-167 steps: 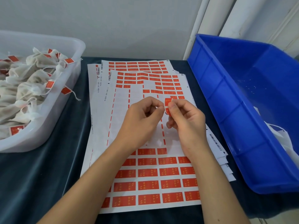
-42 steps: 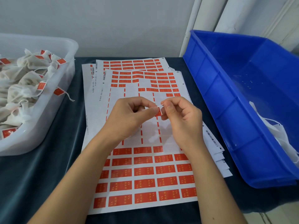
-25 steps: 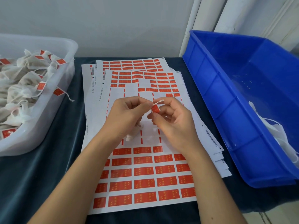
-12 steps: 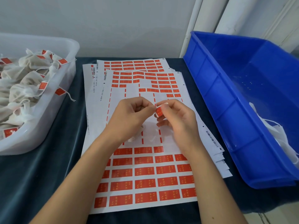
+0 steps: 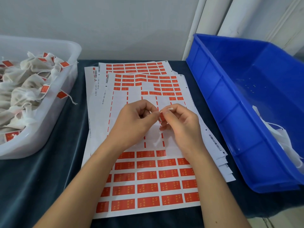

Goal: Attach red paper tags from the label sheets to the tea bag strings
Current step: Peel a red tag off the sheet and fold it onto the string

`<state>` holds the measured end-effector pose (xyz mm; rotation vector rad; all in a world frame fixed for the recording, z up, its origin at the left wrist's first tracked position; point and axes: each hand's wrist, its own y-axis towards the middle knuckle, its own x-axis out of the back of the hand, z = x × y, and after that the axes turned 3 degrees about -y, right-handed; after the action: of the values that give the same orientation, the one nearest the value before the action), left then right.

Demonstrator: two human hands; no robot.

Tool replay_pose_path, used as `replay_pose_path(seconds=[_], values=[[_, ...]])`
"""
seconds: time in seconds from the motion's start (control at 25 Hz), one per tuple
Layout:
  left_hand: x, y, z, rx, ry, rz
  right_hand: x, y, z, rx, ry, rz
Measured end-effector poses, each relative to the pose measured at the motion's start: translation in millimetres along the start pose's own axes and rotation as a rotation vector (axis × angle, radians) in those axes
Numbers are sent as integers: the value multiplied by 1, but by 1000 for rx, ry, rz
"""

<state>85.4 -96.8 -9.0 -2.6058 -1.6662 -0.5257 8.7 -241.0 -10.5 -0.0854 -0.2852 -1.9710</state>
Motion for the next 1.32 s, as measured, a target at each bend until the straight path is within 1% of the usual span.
replay_pose_path(seconds=[0.16,0.28,0.4,0.56,0.64,0.72,0.8,0.92,0.96,1.04,1.12,1.2,1.32], values=[[0,0,0,-24,-26,29,0,0,-1,25,-54,2],[0,-3,-1,-40,-10,41,0,0,-2,8,-6,-4],[5,-7,0,-38,128,37,0,3,-4,-74,70,-43],[16,-9,6,-53,457,78,3,5,-5,-120,183,-83],[23,-10,7,4,466,54,3,5,-5,-126,192,-92],[29,-11,7,76,424,48,3,5,-6,-114,173,-90],[36,-13,2,111,461,66,3,4,-6,-90,141,-80],[43,-24,-8,134,502,105,-3,0,-3,-30,-21,2],[47,-29,-12,123,485,87,-7,-2,-1,-6,-94,64],[53,-39,-21,23,400,2,-15,-4,5,62,-255,194],[64,-47,-30,-81,321,-111,-30,-2,18,164,-325,289],[79,-53,-41,-132,294,-225,-50,3,36,237,-300,320],[108,-57,-60,-204,368,-407,-89,16,67,321,-204,338]])
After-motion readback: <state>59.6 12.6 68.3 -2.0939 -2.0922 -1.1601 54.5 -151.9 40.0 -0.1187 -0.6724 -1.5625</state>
